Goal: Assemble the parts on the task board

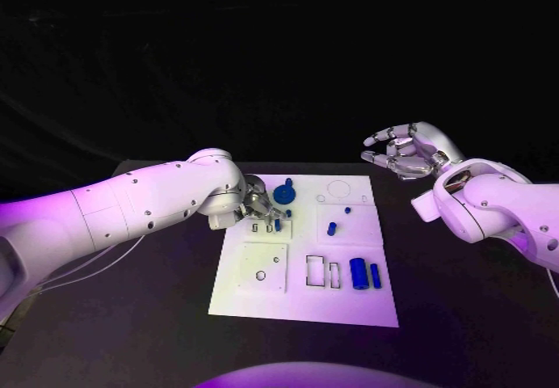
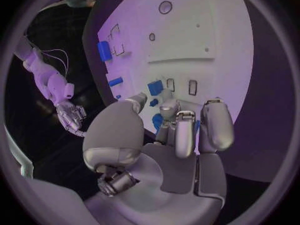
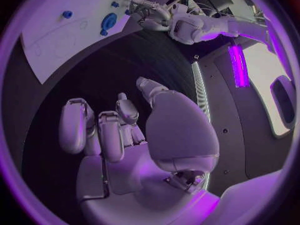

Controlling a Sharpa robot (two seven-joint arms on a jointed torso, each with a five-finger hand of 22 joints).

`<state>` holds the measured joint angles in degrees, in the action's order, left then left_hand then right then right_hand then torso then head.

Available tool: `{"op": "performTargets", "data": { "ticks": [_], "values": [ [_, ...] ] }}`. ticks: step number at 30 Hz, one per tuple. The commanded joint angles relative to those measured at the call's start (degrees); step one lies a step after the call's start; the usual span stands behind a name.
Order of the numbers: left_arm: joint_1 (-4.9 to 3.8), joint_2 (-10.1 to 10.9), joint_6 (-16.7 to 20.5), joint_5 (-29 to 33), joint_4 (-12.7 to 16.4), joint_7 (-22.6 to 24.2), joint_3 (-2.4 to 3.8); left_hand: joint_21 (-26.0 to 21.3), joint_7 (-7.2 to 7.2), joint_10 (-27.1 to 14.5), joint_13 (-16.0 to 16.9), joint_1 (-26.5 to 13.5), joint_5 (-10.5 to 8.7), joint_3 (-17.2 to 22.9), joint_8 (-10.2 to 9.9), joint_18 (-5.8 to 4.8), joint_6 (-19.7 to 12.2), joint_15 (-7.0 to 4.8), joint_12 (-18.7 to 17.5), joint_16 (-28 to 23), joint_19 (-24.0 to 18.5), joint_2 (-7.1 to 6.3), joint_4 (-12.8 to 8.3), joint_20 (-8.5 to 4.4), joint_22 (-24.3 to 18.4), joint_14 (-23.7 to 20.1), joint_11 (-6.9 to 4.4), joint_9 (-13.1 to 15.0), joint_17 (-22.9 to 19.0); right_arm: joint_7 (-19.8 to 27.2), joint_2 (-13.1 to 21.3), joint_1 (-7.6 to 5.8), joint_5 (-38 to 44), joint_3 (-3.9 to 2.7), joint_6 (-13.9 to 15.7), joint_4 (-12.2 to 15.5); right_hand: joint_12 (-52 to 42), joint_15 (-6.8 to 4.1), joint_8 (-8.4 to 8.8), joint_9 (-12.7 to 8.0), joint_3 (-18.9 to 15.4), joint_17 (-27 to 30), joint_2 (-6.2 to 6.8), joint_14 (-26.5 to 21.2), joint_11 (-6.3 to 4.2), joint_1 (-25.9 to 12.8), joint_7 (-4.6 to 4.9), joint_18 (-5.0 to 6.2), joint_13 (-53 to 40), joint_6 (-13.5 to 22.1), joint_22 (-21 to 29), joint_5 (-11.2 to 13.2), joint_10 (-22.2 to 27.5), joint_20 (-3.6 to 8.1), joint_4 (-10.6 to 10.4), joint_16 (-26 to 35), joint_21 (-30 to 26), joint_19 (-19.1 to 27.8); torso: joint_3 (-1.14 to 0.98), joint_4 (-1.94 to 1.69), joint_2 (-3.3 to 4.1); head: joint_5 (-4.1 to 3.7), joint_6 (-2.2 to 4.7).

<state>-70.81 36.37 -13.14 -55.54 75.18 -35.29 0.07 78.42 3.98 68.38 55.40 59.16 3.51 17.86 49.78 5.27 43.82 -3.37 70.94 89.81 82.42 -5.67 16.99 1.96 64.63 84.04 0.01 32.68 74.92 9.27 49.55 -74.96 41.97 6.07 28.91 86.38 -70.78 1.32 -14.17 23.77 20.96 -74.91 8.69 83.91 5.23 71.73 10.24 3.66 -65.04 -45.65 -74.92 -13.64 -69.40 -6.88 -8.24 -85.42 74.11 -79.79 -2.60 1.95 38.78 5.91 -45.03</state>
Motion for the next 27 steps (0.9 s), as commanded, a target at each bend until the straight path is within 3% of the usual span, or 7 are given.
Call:
{"op": "performTargets", "data": {
  "ticks": [1, 18, 27],
  "values": [
    [-0.15, -0.35, -1.27, 0.5, -0.22, 0.29, -0.05, 0.2, 0.15, -0.59, -0.19, 0.5, -0.14, 0.03, 0.03, -0.73, -0.46, -0.29, -0.28, 0.19, -0.02, 0.3, -0.19, -0.4, 0.05, 5.96, 0.01, 0.08, 15.08, -0.09, -0.09, 0.07, 0.17, 0.01, -0.93, -0.08, 0.36, -0.44, -0.37, -0.07, -0.04, -3.95, -0.17, 3.27, 0.0, 0.19, -0.09, 0.59, 0.07, -0.16, -2.33, -0.36, 0.42, -0.03, -0.28, 0.25, -0.37, 0.52, -0.05, 0.0, 0.03, 0.03, -0.06],
    [-0.14, -1.11, -1.99, 0.96, -0.93, 0.73, -0.31, 0.44, 0.57, -1.18, -0.91, 3.19, -0.04, 2.09, -0.91, -0.75, -1.04, 0.07, -0.62, 0.19, -0.21, 1.26, -0.27, -0.04, 0.39, 5.96, 0.39, 0.09, 15.08, -0.2, -0.39, 0.23, 0.17, 0.06, -1.02, -0.44, 0.38, -0.44, -0.4, -0.09, -0.07, -3.93, -0.15, 3.26, 0.0, 0.11, -0.09, 0.6, 0.11, -0.14, -2.27, -0.42, 0.43, -0.02, -0.35, 0.27, -0.46, 0.57, -0.12, 0.03, 0.06, 0.11, -0.36],
    [-0.13, -1.41, -2.47, 1.54, -1.04, 1.27, -0.38, 0.65, 0.53, -1.35, -1.29, 7.1, -0.09, 7.48, -1.62, -0.74, -0.92, 0.07, -0.64, 0.19, -0.39, 1.36, -0.42, 0.06, 0.67, 5.96, 0.35, 0.3, 15.08, -0.19, -0.56, 0.35, 0.17, 0.07, -1.14, -0.57, 0.38, -0.44, -0.4, -0.09, -0.07, -3.93, -0.15, 3.26, 0.0, 0.11, -0.09, 0.6, 0.11, -0.14, -2.27, -0.42, 0.43, -0.02, -0.35, 0.27, -0.46, 0.57, -0.1, 0.07, 0.07, 0.0, -0.43]
  ]
}}
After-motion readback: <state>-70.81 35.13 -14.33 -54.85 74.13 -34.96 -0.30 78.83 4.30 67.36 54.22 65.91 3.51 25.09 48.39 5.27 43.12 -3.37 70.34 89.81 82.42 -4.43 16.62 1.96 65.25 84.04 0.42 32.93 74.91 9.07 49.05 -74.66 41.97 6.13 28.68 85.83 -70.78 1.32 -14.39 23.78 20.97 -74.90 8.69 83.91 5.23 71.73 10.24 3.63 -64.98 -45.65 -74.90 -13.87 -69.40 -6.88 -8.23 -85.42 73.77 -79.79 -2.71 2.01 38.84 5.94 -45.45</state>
